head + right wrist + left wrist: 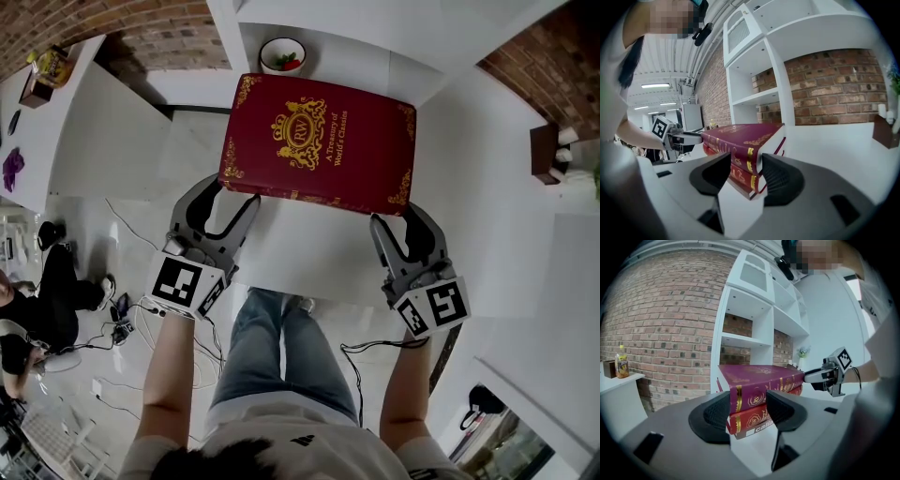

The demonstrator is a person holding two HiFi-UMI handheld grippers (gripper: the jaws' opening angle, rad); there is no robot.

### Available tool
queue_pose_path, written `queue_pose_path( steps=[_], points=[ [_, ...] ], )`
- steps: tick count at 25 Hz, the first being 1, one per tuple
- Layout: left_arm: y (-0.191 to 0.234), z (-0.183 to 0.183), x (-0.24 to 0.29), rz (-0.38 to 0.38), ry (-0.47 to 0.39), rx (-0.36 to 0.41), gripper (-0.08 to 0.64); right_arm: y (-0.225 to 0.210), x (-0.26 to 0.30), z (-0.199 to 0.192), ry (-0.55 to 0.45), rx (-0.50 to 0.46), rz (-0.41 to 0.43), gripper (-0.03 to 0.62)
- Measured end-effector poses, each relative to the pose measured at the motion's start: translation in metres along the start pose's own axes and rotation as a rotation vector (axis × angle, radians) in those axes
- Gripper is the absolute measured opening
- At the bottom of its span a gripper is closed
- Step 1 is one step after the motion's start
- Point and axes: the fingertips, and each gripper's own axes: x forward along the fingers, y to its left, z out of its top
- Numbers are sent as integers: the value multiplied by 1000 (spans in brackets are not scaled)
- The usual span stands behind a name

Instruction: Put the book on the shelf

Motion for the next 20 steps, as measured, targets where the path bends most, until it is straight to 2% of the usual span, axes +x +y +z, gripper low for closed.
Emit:
queue_pose_path(
  steps=[8, 20],
  points=[
    [1, 3, 3, 0, -5, -15, 236, -1, 3, 2, -11, 8, 3, 199],
    [0, 9, -1, 36, -25, 36, 230, -1, -1, 8, -26, -34, -46, 178]
  ],
)
